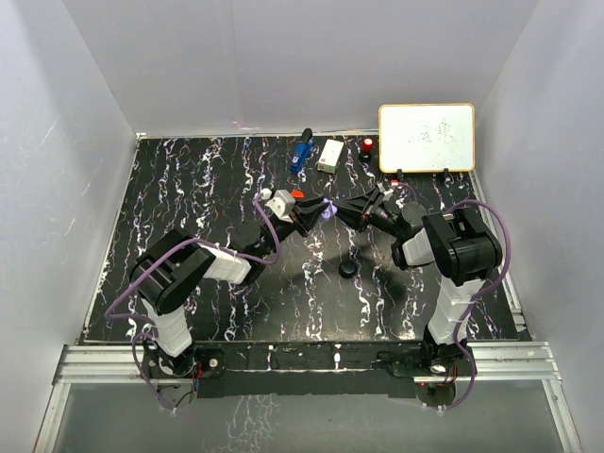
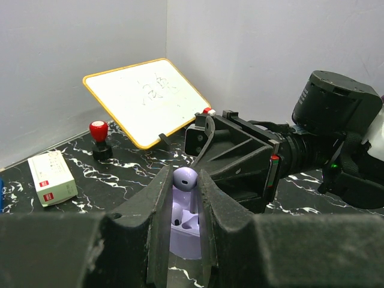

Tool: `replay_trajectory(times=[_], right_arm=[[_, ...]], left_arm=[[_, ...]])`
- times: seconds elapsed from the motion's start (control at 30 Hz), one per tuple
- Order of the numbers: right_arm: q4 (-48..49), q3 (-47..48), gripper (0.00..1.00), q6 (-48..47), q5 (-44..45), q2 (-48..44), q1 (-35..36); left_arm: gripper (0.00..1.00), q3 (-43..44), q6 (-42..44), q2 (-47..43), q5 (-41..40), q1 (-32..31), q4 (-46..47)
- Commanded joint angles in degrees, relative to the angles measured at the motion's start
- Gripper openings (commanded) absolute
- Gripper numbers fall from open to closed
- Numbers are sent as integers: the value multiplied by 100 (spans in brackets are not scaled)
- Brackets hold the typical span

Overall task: Insert the wireless bluetooth earbuds into the charging case
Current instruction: Place the earbud in the charging case.

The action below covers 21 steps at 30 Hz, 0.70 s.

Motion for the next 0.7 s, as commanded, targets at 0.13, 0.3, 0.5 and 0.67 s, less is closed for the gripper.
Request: replay_trajectory(times=[0.13, 0.3, 0.5, 0.67], right_arm=[[1024, -16, 0, 96, 64, -1, 28], [1068, -27, 0, 113, 81, -7, 26], [1128, -25, 0, 141, 82, -2, 23], [1235, -33, 0, 215, 93, 37, 30]], left_arm=[[0, 41, 109, 14, 65, -43, 1114], [0, -19, 161, -1, 57, -45, 1120], [0, -53, 214, 26, 25, -43, 1119], [0, -36, 232, 73, 25, -44, 1124]])
